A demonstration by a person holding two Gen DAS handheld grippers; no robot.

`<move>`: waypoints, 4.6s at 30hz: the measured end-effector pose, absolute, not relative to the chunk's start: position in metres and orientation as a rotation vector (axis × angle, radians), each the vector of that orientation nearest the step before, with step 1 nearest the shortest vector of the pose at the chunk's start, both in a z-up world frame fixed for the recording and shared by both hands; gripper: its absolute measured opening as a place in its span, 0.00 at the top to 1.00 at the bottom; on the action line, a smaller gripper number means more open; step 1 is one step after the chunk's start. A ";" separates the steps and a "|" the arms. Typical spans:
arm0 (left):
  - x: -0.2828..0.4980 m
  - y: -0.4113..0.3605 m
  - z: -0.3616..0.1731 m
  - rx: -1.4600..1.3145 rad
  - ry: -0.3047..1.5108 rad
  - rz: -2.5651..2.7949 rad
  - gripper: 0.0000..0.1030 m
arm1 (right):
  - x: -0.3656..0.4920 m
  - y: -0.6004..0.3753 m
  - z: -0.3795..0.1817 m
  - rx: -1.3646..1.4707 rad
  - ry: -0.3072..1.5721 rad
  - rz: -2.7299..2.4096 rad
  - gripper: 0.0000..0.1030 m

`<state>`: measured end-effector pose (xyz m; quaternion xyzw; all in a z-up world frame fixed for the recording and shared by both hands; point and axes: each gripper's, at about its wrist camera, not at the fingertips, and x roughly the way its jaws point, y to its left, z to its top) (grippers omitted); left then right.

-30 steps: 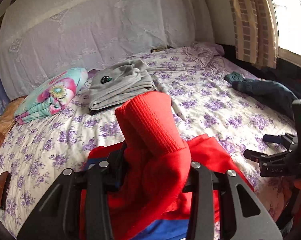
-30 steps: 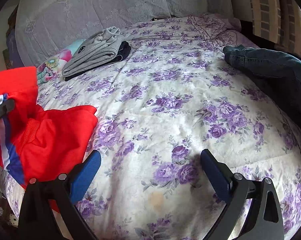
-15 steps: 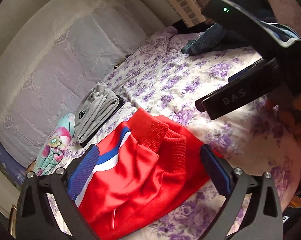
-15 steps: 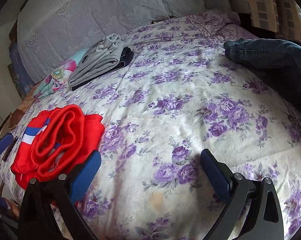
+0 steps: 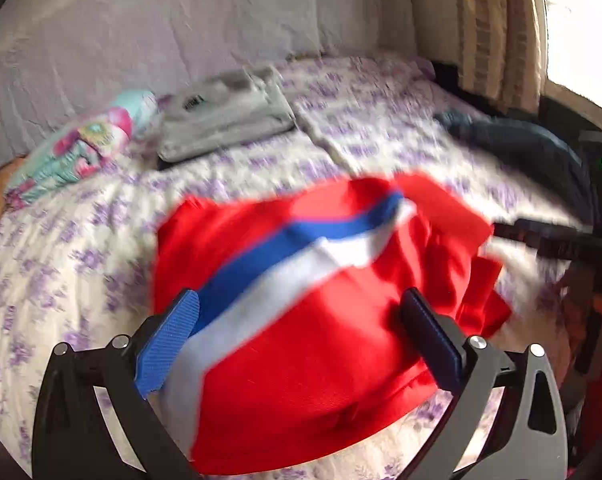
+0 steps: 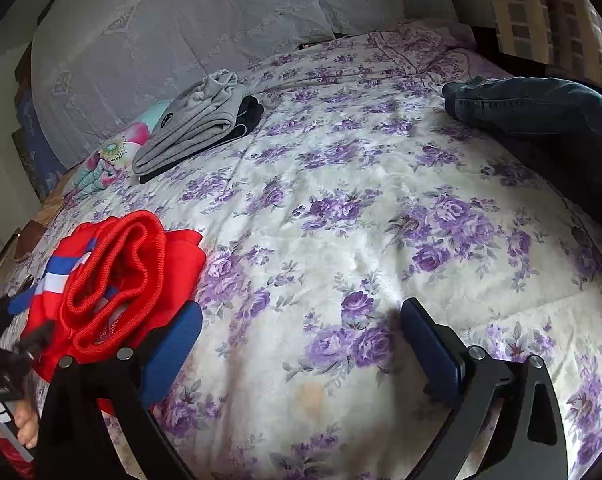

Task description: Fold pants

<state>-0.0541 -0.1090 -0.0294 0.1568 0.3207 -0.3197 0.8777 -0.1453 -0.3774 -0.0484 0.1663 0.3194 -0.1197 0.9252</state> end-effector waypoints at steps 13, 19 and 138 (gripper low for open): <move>-0.066 -0.102 -0.049 0.305 0.630 -0.671 0.04 | -0.101 -0.307 0.008 0.321 0.569 -0.078 0.03; -0.067 -0.102 -0.048 0.315 0.632 -0.670 0.04 | -0.046 -0.272 -0.049 0.103 0.811 -0.037 0.03; -0.021 -0.062 -0.033 0.180 0.686 -0.529 0.04 | -0.078 -0.313 -0.055 0.340 0.769 0.097 0.03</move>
